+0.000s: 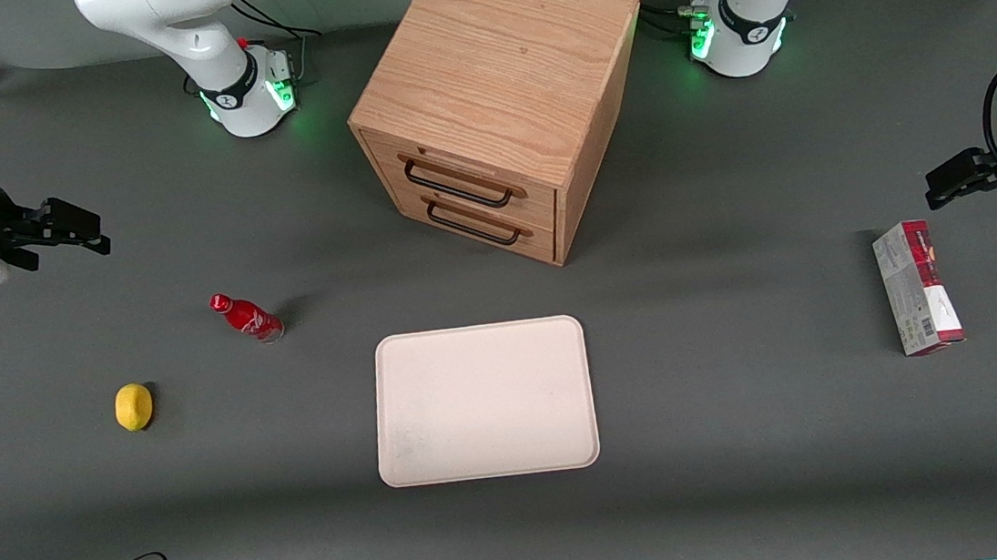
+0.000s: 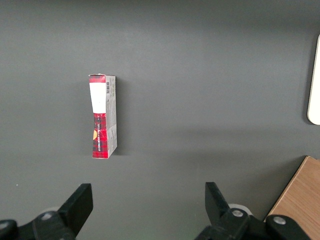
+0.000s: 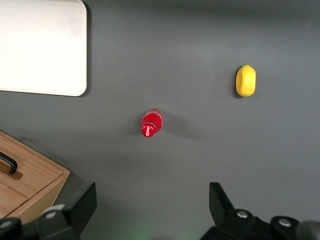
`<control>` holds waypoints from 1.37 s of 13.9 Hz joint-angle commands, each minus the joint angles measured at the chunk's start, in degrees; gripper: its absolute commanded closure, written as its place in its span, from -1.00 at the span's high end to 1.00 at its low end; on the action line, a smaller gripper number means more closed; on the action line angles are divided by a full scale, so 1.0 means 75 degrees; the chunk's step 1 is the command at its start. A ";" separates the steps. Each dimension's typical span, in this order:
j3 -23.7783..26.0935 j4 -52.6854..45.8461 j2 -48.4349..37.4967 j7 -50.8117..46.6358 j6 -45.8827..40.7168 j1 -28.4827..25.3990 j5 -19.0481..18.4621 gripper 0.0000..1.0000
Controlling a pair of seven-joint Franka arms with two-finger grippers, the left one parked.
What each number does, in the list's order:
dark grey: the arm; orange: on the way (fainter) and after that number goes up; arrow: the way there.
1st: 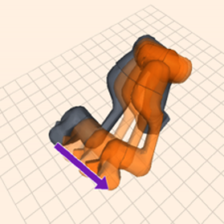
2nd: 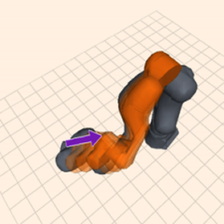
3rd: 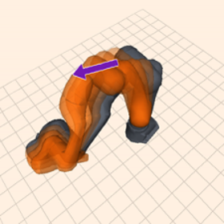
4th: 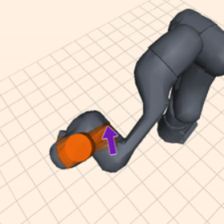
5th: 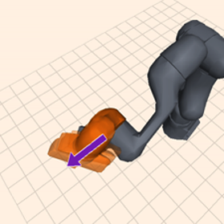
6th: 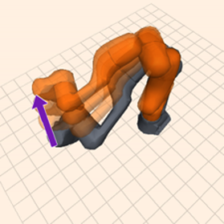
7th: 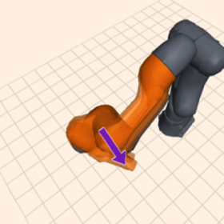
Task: Open upper drawer
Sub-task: 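Move the right gripper toward the upper drawer's black handle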
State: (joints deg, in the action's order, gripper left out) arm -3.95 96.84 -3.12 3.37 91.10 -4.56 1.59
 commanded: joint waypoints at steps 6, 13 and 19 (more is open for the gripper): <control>0.0034 -0.0455 0.0368 0.0160 -0.0252 -0.0154 -0.0143 1.00; 0.0842 -0.0864 0.0778 0.0054 -0.0276 -0.0177 -0.0165 1.00; 0.2388 -0.1357 0.1539 0.0078 -0.0311 -0.0166 -0.0096 1.00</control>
State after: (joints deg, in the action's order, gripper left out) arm 10.90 89.60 5.25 3.58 90.03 -5.75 1.59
